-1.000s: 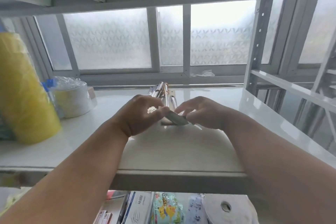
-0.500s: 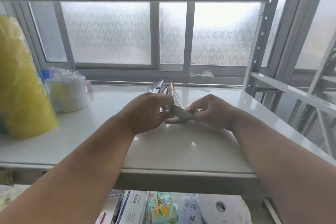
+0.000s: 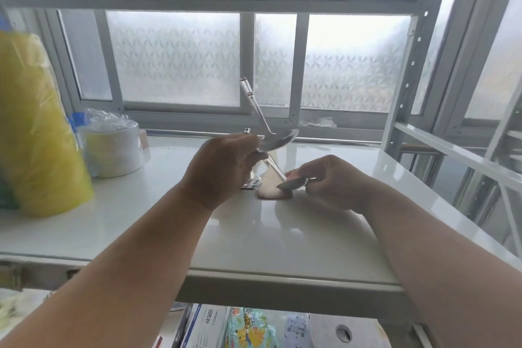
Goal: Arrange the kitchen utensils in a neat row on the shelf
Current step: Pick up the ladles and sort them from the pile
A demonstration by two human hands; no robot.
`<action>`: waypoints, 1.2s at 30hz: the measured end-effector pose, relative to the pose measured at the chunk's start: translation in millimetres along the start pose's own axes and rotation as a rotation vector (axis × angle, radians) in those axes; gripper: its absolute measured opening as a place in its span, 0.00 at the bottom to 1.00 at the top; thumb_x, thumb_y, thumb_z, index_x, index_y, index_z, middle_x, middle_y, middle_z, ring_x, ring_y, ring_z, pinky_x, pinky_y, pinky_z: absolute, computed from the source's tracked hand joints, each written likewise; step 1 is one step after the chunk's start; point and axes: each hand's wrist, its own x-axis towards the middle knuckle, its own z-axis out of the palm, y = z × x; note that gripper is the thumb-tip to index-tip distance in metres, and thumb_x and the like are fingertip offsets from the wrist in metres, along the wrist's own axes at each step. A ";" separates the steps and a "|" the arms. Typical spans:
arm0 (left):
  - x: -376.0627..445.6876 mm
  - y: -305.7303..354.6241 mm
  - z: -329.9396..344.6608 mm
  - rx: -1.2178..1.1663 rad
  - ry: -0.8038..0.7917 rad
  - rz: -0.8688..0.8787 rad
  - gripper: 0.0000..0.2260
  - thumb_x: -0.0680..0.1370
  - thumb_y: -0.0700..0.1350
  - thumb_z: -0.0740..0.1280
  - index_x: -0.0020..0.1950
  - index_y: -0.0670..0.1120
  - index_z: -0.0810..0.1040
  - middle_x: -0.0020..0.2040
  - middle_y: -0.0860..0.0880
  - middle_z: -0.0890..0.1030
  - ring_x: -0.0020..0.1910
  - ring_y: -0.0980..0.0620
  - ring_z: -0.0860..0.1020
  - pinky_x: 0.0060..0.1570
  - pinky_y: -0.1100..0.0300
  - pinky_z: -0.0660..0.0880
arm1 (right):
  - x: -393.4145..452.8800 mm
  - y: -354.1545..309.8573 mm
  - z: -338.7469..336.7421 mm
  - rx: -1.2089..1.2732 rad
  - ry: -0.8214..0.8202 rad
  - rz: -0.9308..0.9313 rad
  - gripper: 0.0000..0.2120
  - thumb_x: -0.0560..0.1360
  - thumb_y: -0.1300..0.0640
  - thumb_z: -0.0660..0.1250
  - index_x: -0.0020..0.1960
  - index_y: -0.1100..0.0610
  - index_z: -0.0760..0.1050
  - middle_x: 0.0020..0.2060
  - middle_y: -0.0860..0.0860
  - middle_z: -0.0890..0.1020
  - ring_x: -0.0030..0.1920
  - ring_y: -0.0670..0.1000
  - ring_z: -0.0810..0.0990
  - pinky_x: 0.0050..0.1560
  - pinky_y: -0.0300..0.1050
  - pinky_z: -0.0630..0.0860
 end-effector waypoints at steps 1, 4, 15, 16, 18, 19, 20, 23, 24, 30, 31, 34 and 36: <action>-0.2 -1.4 0.8 0.008 0.003 0.001 0.11 0.81 0.49 0.72 0.45 0.43 0.82 0.39 0.48 0.85 0.36 0.39 0.81 0.34 0.51 0.78 | 0.8 0.2 -0.5 0.028 -0.004 -0.002 0.23 0.68 0.65 0.60 0.52 0.46 0.86 0.51 0.37 0.86 0.60 0.38 0.80 0.57 0.38 0.75; -2.3 -0.3 3.1 0.057 0.030 0.024 0.11 0.81 0.53 0.71 0.48 0.45 0.84 0.42 0.50 0.87 0.39 0.40 0.84 0.35 0.50 0.80 | 7.2 5.4 -3.2 0.054 0.144 -0.018 0.21 0.66 0.56 0.66 0.55 0.38 0.83 0.58 0.38 0.83 0.62 0.38 0.79 0.62 0.43 0.76; -0.3 21.5 6.8 -0.087 -0.053 0.143 0.10 0.81 0.53 0.69 0.46 0.51 0.88 0.48 0.56 0.89 0.45 0.49 0.88 0.36 0.52 0.81 | 21.2 31.5 -15.0 -0.282 0.559 -0.298 0.42 0.75 0.62 0.74 0.80 0.37 0.59 0.60 0.44 0.74 0.51 0.47 0.73 0.55 0.33 0.69; -0.6 23.7 7.0 -0.106 -0.071 0.159 0.10 0.81 0.52 0.70 0.46 0.51 0.87 0.48 0.56 0.89 0.45 0.49 0.87 0.36 0.51 0.81 | 21.2 32.0 -16.9 -0.332 0.589 -0.305 0.42 0.75 0.63 0.74 0.80 0.38 0.60 0.57 0.46 0.73 0.54 0.48 0.72 0.59 0.37 0.69; 0.3 26.7 6.0 -0.138 -0.073 0.187 0.09 0.82 0.50 0.71 0.46 0.49 0.87 0.49 0.56 0.89 0.46 0.48 0.86 0.38 0.50 0.81 | 21.5 31.3 -19.9 -0.384 0.633 -0.301 0.40 0.75 0.63 0.75 0.79 0.40 0.64 0.54 0.47 0.69 0.58 0.50 0.71 0.62 0.42 0.67; 1.0 27.5 5.0 -0.142 -0.066 0.199 0.08 0.82 0.49 0.71 0.46 0.48 0.87 0.51 0.56 0.89 0.46 0.48 0.85 0.39 0.50 0.81 | 21.8 30.7 -20.3 -0.393 0.646 -0.305 0.39 0.74 0.64 0.75 0.78 0.40 0.66 0.54 0.48 0.69 0.58 0.51 0.71 0.63 0.43 0.67; 1.6 28.0 4.0 -0.137 -0.053 0.210 0.08 0.82 0.49 0.72 0.47 0.47 0.87 0.53 0.56 0.89 0.46 0.48 0.84 0.39 0.50 0.81 | 21.7 29.9 -20.0 -0.399 0.655 -0.316 0.37 0.74 0.64 0.76 0.77 0.41 0.68 0.54 0.48 0.69 0.58 0.51 0.72 0.63 0.45 0.70; 2.8 28.0 0.6 -0.083 0.003 0.240 0.09 0.83 0.47 0.73 0.46 0.44 0.85 0.55 0.55 0.88 0.47 0.47 0.83 0.38 0.48 0.81 | 20.2 26.4 -19.2 -0.423 0.688 -0.346 0.31 0.73 0.63 0.77 0.72 0.43 0.75 0.53 0.48 0.70 0.57 0.52 0.73 0.62 0.53 0.75; 3.1 28.0 0.0 -0.067 0.016 0.246 0.09 0.83 0.47 0.73 0.46 0.43 0.84 0.56 0.55 0.88 0.47 0.47 0.83 0.37 0.48 0.81 | 19.4 25.1 -19.6 -0.434 0.708 -0.349 0.27 0.73 0.61 0.77 0.69 0.44 0.78 0.52 0.49 0.71 0.57 0.52 0.74 0.59 0.55 0.76; 4.8 31.6 1.1 -0.035 0.060 0.270 0.12 0.82 0.50 0.74 0.45 0.43 0.83 0.54 0.53 0.88 0.45 0.46 0.82 0.36 0.48 0.81 | 13.0 15.0 -16.1 -0.500 0.703 -0.375 0.23 0.72 0.58 0.78 0.65 0.45 0.82 0.49 0.49 0.73 0.54 0.53 0.74 0.50 0.54 0.79; 4.8 31.9 1.0 -0.036 0.068 0.265 0.12 0.82 0.50 0.74 0.45 0.43 0.83 0.54 0.53 0.88 0.44 0.46 0.82 0.36 0.48 0.81 | 12.2 13.7 -15.8 -0.500 0.713 -0.381 0.22 0.73 0.58 0.78 0.65 0.45 0.82 0.49 0.49 0.73 0.54 0.52 0.74 0.49 0.54 0.79; 4.2 31.9 1.7 -0.054 0.075 0.236 0.13 0.83 0.50 0.74 0.45 0.42 0.83 0.55 0.53 0.88 0.45 0.47 0.83 0.38 0.47 0.81 | 11.2 11.3 -16.0 -0.496 0.741 -0.395 0.19 0.73 0.57 0.78 0.63 0.46 0.83 0.48 0.48 0.74 0.52 0.52 0.75 0.46 0.54 0.79; 4.3 32.8 1.7 -0.073 0.071 0.223 0.14 0.83 0.51 0.73 0.46 0.41 0.84 0.55 0.53 0.88 0.46 0.47 0.83 0.39 0.47 0.81 | 11.2 10.8 -14.8 -0.461 0.722 -0.409 0.21 0.71 0.61 0.79 0.61 0.47 0.83 0.47 0.48 0.75 0.51 0.53 0.77 0.45 0.53 0.79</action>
